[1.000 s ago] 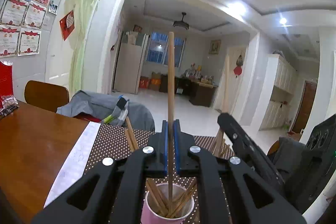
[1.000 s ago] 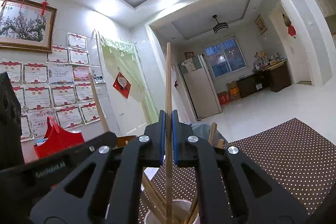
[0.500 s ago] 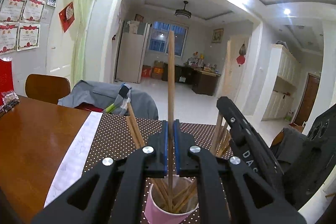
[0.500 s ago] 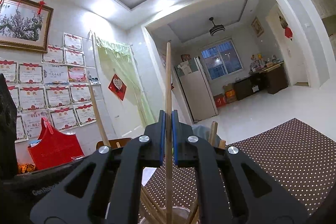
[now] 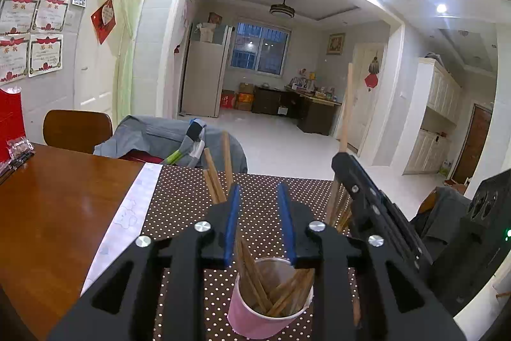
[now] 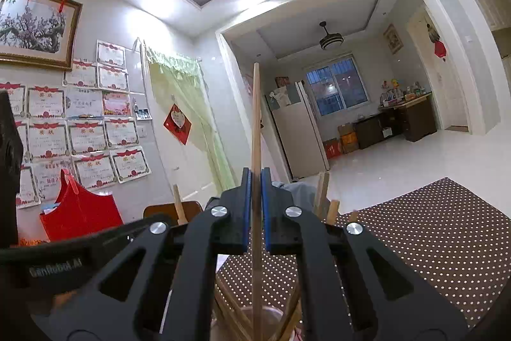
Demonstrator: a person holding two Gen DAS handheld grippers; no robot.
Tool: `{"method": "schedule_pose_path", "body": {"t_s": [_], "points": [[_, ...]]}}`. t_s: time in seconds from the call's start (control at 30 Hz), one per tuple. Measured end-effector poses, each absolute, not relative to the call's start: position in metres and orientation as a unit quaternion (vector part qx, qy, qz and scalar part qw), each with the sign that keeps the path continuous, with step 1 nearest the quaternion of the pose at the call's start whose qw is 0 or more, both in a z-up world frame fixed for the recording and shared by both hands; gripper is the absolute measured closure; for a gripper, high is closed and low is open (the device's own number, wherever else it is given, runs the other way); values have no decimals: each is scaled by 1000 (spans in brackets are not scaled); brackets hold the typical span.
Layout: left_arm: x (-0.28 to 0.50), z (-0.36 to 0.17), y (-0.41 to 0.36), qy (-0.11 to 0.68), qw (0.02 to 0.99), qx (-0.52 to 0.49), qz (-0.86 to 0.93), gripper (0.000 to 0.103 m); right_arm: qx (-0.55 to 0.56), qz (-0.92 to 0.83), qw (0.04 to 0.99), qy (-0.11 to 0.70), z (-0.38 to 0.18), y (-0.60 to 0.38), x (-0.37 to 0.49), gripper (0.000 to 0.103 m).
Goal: Organize utensils
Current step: 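Open the left tool to drop its chopstick into the cup while the right tool releases its own, then move both open tools back down to the chopstick pile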
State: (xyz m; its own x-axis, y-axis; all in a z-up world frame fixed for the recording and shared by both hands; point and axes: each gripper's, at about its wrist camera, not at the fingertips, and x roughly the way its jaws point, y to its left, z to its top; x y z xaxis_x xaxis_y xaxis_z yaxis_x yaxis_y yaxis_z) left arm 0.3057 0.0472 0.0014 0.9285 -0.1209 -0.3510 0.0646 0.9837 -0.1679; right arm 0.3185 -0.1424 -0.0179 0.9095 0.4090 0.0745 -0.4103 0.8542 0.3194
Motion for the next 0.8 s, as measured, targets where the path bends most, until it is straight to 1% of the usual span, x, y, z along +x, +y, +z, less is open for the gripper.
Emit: {"method": "schedule_pose_path", "body": {"t_s": [0.17,0.23,0.8], "points": [[303,4,45,193,979,-62,-35,72,159,212,964,10,-22,-145,314,96],[303,5,44,196,978,-58,-31,69,155,211,965,16,-24,-146,312,96],[307,2,41,230,973,-26,-9,62,121,223,964,83,-45,-146,295,96]]}}
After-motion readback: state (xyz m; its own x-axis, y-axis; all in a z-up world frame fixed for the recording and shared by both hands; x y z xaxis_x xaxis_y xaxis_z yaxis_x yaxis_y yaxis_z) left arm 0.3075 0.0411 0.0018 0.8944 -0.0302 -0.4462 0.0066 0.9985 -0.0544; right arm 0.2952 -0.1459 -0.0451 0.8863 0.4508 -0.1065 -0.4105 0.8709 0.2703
